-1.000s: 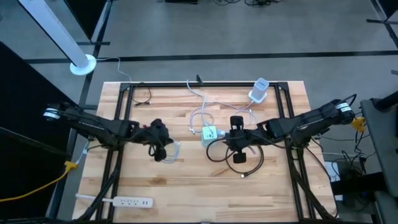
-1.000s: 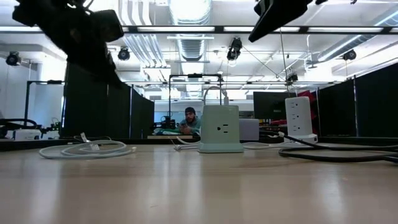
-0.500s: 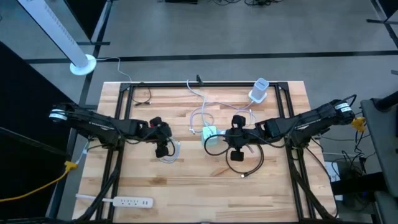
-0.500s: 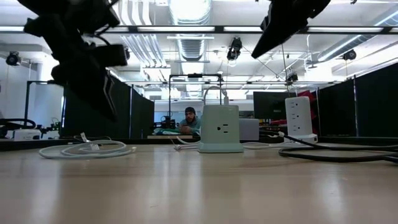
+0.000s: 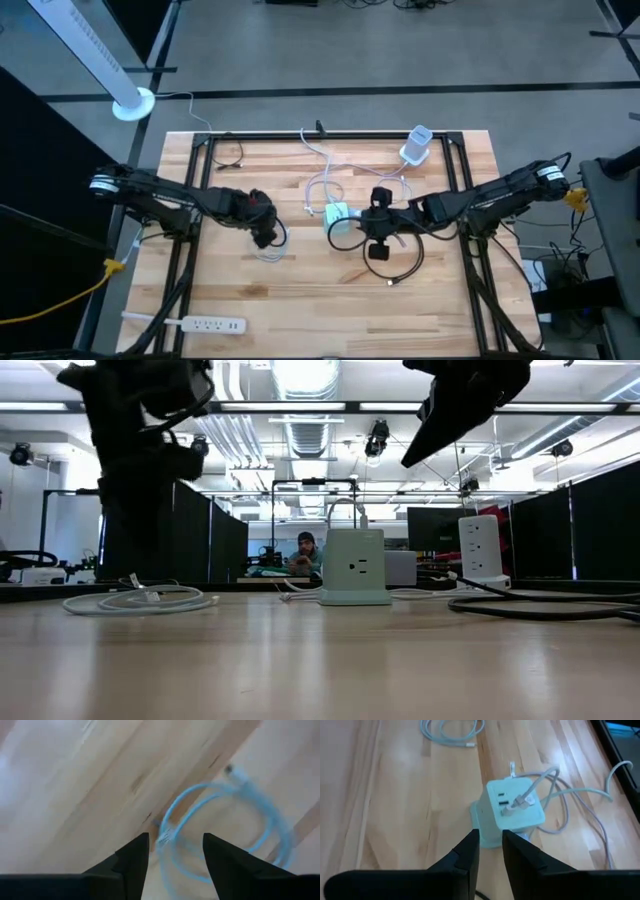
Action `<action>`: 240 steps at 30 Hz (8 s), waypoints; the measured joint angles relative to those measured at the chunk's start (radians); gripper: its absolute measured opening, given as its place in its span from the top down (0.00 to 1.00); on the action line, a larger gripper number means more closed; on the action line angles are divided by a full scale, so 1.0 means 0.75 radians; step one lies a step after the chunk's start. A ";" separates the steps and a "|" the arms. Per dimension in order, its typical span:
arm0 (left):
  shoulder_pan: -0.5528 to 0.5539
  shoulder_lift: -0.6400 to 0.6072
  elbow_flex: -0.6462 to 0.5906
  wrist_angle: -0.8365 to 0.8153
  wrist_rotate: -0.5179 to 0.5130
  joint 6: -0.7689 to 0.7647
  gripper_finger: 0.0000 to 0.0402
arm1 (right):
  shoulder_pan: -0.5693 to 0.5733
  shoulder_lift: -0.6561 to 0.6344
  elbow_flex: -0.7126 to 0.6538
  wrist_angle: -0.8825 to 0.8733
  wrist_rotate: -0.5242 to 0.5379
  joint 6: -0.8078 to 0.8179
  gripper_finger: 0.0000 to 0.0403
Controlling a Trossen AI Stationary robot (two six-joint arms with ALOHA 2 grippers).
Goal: Insert USB
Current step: Insert the blue USB cable into the bottom white outlet
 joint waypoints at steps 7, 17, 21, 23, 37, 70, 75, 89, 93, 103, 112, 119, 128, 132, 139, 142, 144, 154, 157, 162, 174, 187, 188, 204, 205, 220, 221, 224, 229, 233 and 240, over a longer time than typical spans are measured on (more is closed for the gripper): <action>0.001 0.009 -0.092 0.068 0.118 -0.292 0.64 | -0.007 0.030 -0.001 0.033 0.000 0.040 0.87; -0.010 0.008 -0.152 0.229 0.164 -0.449 0.75 | -0.009 0.123 -0.003 0.025 0.000 0.035 0.88; -0.010 0.030 -0.160 0.222 0.166 -0.498 0.78 | -0.009 0.155 -0.003 0.022 -0.002 0.052 0.86; -0.010 0.050 -0.164 0.223 0.167 -0.515 0.79 | -0.009 0.178 -0.004 0.023 -0.002 0.053 0.85; -0.011 0.234 -0.160 0.246 0.185 -0.546 0.82 | -0.009 0.277 -0.005 0.010 -0.007 0.058 0.77; -0.274 0.161 0.290 0.276 0.633 0.243 1.00 | -0.008 0.280 0.018 0.684 -0.355 -0.308 0.77; -0.276 0.163 0.342 0.274 0.707 0.362 1.00 | -0.009 0.401 0.019 1.188 -0.525 -0.390 0.78; -0.279 0.162 0.356 0.467 0.958 0.591 1.00 | -0.038 0.800 0.246 1.316 -0.561 -0.554 0.86; -0.275 0.166 0.353 0.466 0.973 0.645 1.00 | -0.038 0.799 0.287 1.327 -0.728 -0.596 0.89; -0.187 0.131 0.391 0.075 0.621 0.649 1.00 | -0.050 0.793 0.367 1.076 -0.955 -0.479 0.91; -0.181 0.130 0.398 -0.205 0.334 0.432 1.00 | -0.049 0.763 0.392 0.892 -0.852 -0.469 0.91; -0.198 0.131 0.397 -0.093 0.300 0.435 1.00 | -0.052 0.704 0.414 0.836 -0.491 -0.477 0.89; -0.208 0.132 0.397 0.061 0.242 0.588 1.00 | -0.079 0.732 0.471 0.682 -0.317 -0.368 0.73; -0.210 0.132 0.397 0.067 0.240 0.612 1.00 | -0.078 0.732 0.471 0.689 -0.314 -0.358 0.71; -0.211 0.131 0.397 0.081 0.218 0.614 1.00 | -0.082 0.734 0.469 0.666 -0.313 -0.326 0.75; -0.211 0.131 0.397 0.101 0.216 0.636 1.00 | -0.082 0.735 0.469 0.650 -0.315 -0.310 0.79; -0.211 0.130 0.397 0.103 0.195 0.648 1.00 | -0.082 0.735 0.468 0.648 -0.314 -0.287 0.81; -0.211 0.119 0.440 0.086 0.105 0.684 1.00 | -0.098 0.735 0.465 0.628 -0.310 -0.253 0.95; -0.211 0.119 0.441 0.068 0.105 0.682 1.00 | -0.099 0.735 0.465 0.633 -0.310 -0.255 0.95; -0.211 0.117 0.441 0.065 0.086 0.678 1.00 | -0.100 0.735 0.465 0.633 -0.308 -0.257 0.95; -0.246 0.116 0.441 0.093 -0.057 0.692 0.93 | -0.098 0.737 0.459 0.544 -0.290 -0.299 0.95; -0.426 0.115 0.431 0.109 -0.520 0.615 0.90 | -0.067 0.708 0.459 0.270 -0.283 -0.486 0.95; -0.451 0.114 0.417 0.112 -0.574 0.603 0.91 | -0.059 0.708 0.458 0.271 -0.297 -0.506 0.95; -0.553 0.116 -0.059 0.528 -0.749 0.535 0.94 | -0.122 0.798 0.459 0.695 -1.045 -0.650 0.95; -0.555 0.114 -0.060 0.592 -0.741 0.580 0.94 | -0.125 0.798 0.459 0.696 -1.067 -0.631 0.95; -0.563 0.099 -0.039 1.266 -0.493 1.105 0.94 | -0.140 0.703 0.513 0.562 -1.207 -0.520 0.95; -0.565 0.099 -0.039 1.262 -0.489 1.106 0.94 | -0.142 0.686 0.514 0.543 -1.212 -0.522 0.95; -0.568 0.094 -0.027 1.258 -0.492 1.110 0.94 | -0.142 0.630 0.514 0.451 -1.224 -0.537 0.95; -0.581 0.077 0.015 1.310 -0.492 1.178 0.94 | -0.153 0.516 0.514 0.349 -1.223 -0.571 0.95; -0.583 0.070 0.038 1.491 -0.391 1.374 0.94 | -0.148 0.483 0.513 0.435 -1.238 -0.571 0.95; -0.582 0.069 0.036 1.643 -0.303 1.549 0.94 | -0.148 0.475 0.514 0.470 -1.358 -0.572 0.95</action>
